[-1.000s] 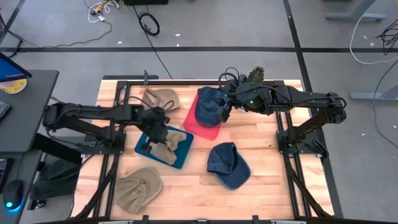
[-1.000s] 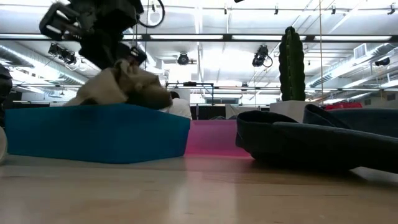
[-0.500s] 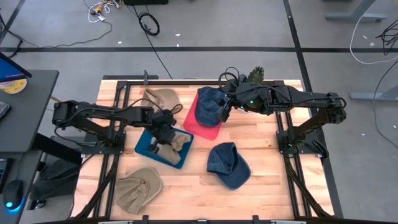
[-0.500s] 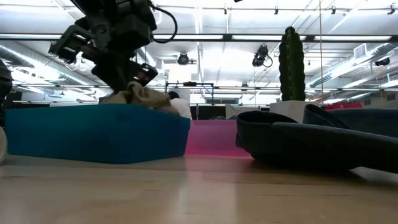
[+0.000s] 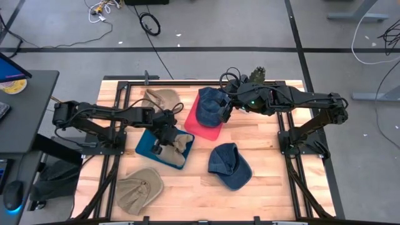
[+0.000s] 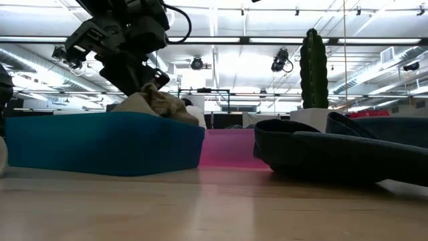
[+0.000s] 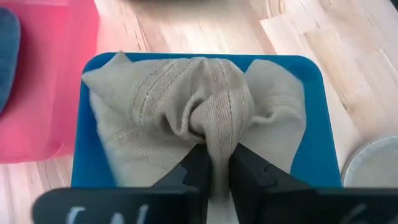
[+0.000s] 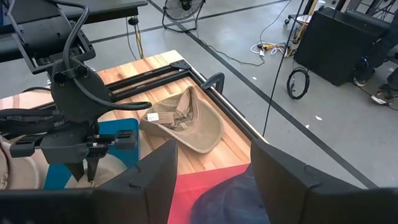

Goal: Pick & Place hat
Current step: Put the right brown cap into the blue bin, then put the blue cap into the red bin

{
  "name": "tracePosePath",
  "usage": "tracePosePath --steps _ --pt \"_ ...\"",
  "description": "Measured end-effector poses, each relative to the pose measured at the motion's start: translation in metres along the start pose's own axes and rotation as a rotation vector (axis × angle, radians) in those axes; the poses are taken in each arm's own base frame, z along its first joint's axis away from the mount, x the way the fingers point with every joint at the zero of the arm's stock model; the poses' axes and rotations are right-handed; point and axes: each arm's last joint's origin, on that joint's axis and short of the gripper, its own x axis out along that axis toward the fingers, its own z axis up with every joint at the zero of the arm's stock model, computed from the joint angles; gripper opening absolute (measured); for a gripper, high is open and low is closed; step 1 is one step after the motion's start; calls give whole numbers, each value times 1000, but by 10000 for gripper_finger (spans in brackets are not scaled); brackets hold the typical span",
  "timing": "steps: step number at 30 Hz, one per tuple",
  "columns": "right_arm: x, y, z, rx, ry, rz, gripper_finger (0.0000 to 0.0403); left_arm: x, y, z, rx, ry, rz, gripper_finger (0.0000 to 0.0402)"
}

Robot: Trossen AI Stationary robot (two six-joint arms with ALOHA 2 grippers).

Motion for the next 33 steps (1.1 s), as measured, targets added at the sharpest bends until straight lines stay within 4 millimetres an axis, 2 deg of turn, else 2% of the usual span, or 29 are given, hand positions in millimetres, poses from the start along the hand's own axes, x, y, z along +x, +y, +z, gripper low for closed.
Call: tracePosePath --steps 4,14,18,21,26,29,33 --pt "0 0 0 0 0 0 205 0 0 1 -12 -10 4 100" --pt "0 0 0 0 0 0 205 0 3 0 11 19 78 237" --pt "0 0 0 -1 0 0 205 0 2 0 -13 19 77 274" --pt "0 0 0 -2 2 0 205 0 2 0 -52 19 81 286" --pt "-4 -2 -1 0 12 11 205 -7 2 -1 -201 23 144 284" --pt "-10 -6 -2 17 23 11 205 -19 -2 3 -208 -27 166 274" --pt "-23 -14 -7 62 83 24 205 -45 -5 18 -187 -102 256 255"
